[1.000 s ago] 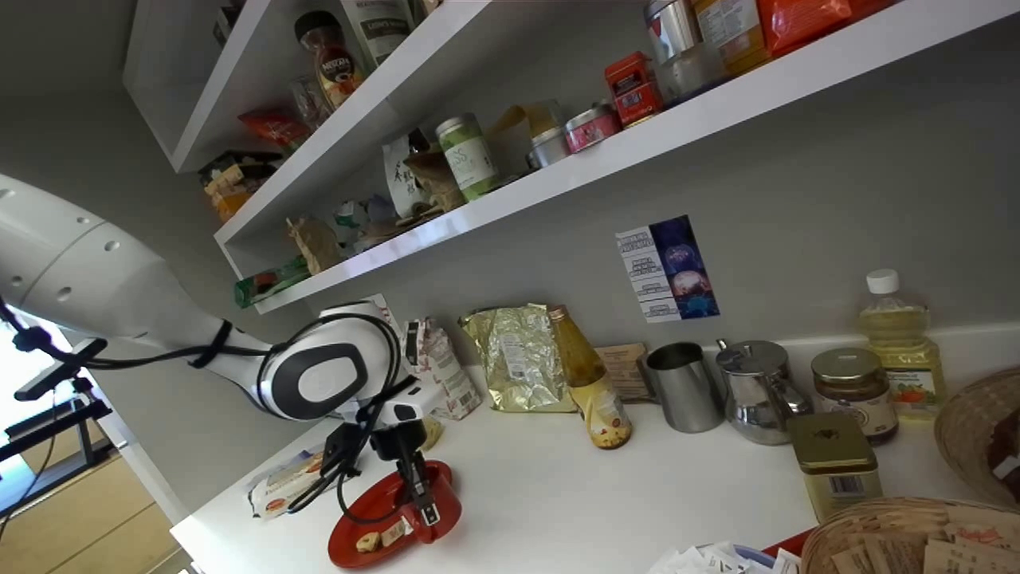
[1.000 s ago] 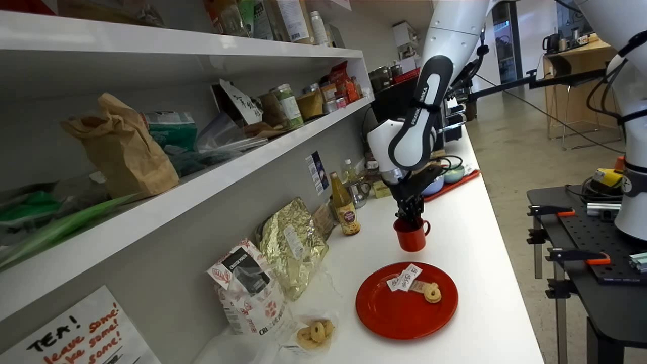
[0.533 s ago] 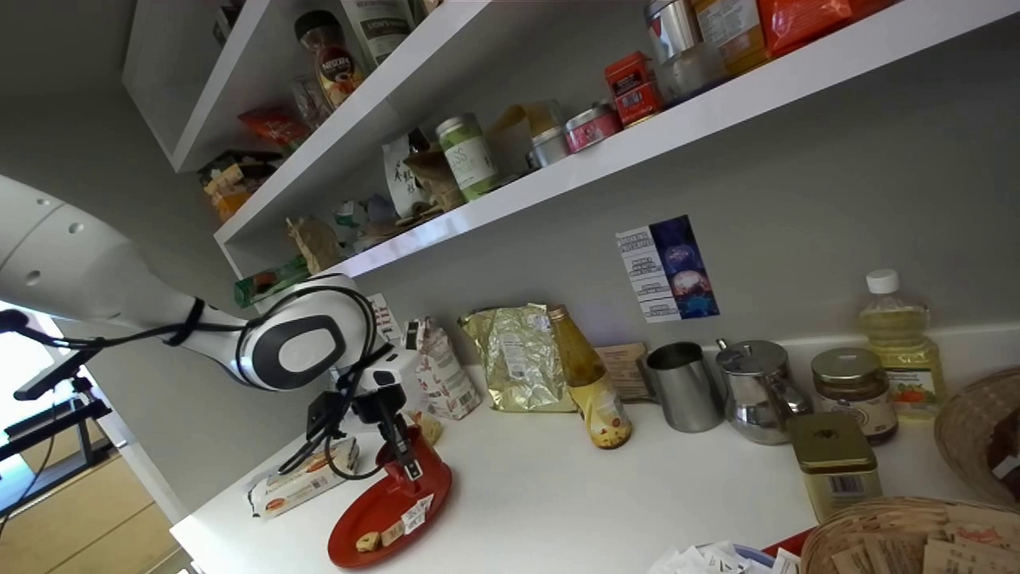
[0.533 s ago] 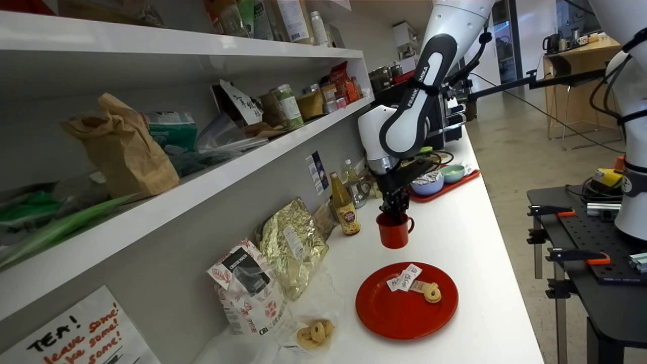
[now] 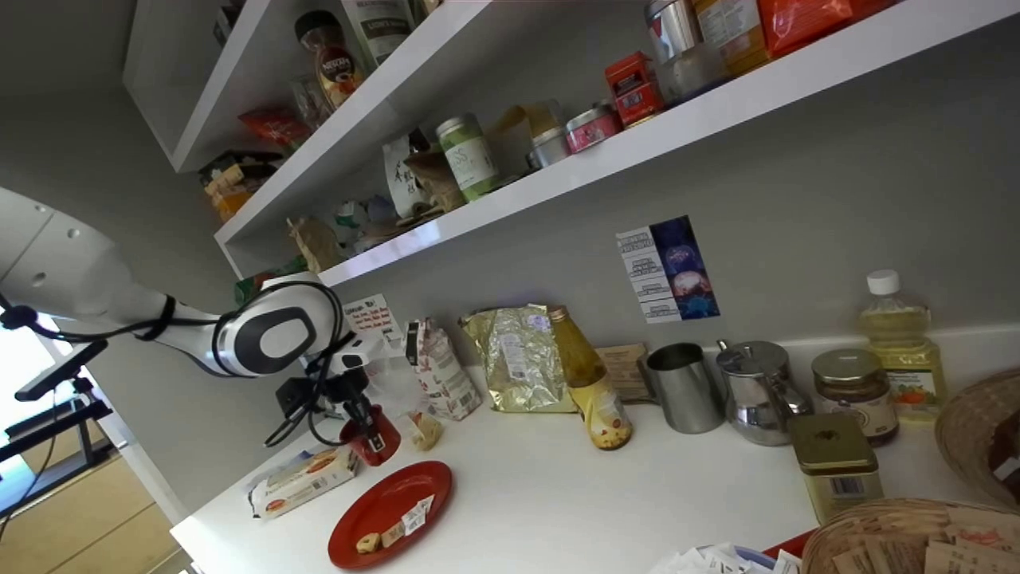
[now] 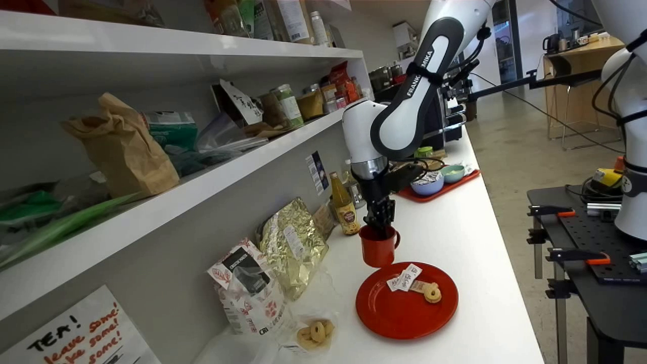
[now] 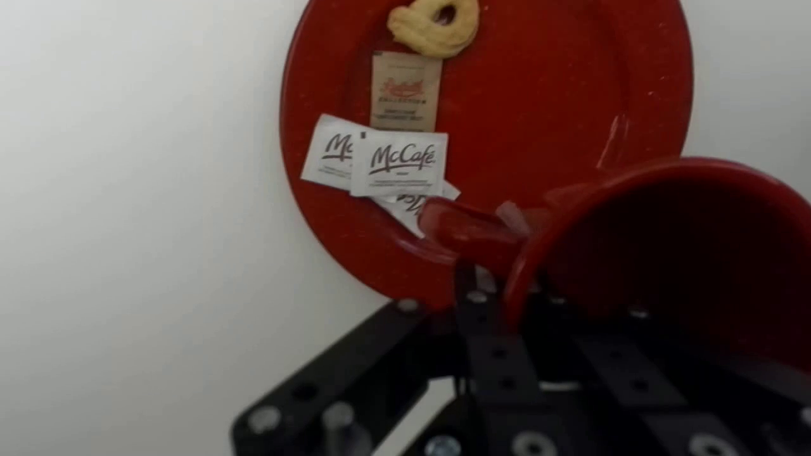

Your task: Put the red mug on the red plate.

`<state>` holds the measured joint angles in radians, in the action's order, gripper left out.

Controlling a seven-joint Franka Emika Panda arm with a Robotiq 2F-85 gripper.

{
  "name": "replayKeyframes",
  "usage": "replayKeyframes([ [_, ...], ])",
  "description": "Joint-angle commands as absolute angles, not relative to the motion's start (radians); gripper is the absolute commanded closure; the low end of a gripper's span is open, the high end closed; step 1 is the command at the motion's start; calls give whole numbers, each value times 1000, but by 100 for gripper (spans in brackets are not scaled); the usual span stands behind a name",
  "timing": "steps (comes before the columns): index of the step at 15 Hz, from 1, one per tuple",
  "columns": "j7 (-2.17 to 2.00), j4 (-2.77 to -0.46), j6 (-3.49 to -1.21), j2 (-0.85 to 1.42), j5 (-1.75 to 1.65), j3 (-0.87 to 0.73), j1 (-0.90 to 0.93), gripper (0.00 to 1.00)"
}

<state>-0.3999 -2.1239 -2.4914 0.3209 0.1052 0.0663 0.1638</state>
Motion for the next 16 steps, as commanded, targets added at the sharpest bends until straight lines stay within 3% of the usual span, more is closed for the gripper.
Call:
replayKeyframes([
  [1, -462, -2069, -2466, 376, 63, 86, 239, 99],
  [7, -523, -2023, -2434, 465, 7, 75, 327, 99],
  [16, -519, -1959, -2381, 499, 24, 46, 301, 99],
])
